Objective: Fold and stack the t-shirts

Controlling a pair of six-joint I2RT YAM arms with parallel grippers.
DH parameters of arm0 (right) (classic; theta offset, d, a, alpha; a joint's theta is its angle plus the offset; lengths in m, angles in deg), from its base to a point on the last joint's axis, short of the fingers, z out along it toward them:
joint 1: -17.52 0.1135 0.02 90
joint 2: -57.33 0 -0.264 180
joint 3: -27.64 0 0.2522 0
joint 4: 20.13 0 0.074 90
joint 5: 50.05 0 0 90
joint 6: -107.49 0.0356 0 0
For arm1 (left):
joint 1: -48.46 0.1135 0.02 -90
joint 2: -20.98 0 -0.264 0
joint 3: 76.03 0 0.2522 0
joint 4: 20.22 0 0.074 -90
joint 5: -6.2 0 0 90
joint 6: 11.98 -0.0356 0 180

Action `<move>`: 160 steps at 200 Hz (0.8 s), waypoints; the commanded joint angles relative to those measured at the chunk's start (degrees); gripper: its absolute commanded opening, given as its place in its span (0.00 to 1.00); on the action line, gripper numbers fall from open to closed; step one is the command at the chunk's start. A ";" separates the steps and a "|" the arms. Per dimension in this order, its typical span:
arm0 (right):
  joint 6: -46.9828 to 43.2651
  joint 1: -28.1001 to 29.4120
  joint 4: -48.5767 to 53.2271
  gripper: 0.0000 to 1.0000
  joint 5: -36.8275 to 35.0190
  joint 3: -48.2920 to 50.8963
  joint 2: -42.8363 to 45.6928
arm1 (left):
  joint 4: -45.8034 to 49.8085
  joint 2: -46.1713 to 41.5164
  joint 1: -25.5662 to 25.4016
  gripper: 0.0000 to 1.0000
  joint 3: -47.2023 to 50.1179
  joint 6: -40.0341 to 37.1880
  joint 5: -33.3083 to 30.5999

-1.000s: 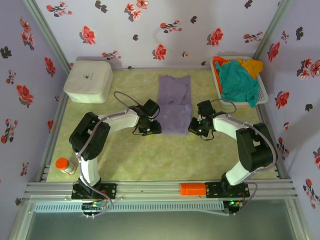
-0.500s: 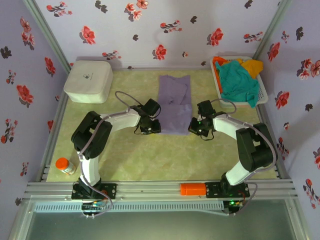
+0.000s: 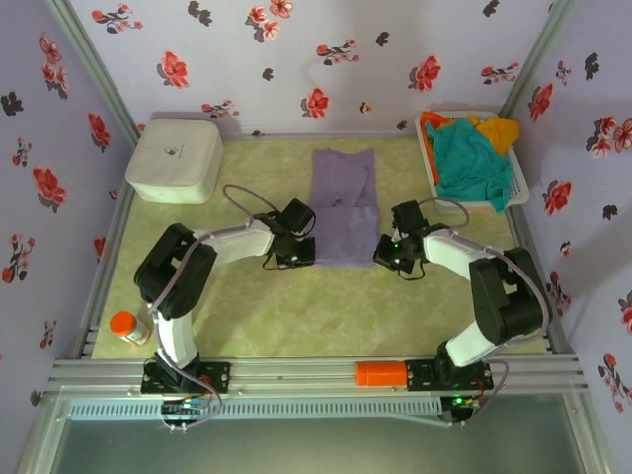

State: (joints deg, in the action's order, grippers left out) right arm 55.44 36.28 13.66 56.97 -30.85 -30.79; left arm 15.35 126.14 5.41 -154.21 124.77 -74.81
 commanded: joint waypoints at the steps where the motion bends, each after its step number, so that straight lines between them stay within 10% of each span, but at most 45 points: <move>1: -0.91 0.26 4.46 0.00 1.00 3.00 4.59 | -2.70 -5.58 -3.00 0.00 4.67 4.79 -0.51; 95: 1.62 2.63 22.57 0.00 1.23 12.30 33.21 | -0.01 -25.08 -20.10 0.00 17.30 22.85 -13.11; 160: 3.53 3.22 36.11 0.00 1.52 2.14 41.72 | 14.94 -33.91 -23.22 0.00 10.03 26.06 -15.29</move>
State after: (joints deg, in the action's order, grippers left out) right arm 57.85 39.34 42.75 58.85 -22.85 10.56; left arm 20.90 95.87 -17.63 -140.61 148.02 -86.39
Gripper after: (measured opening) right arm 0.043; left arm 0.047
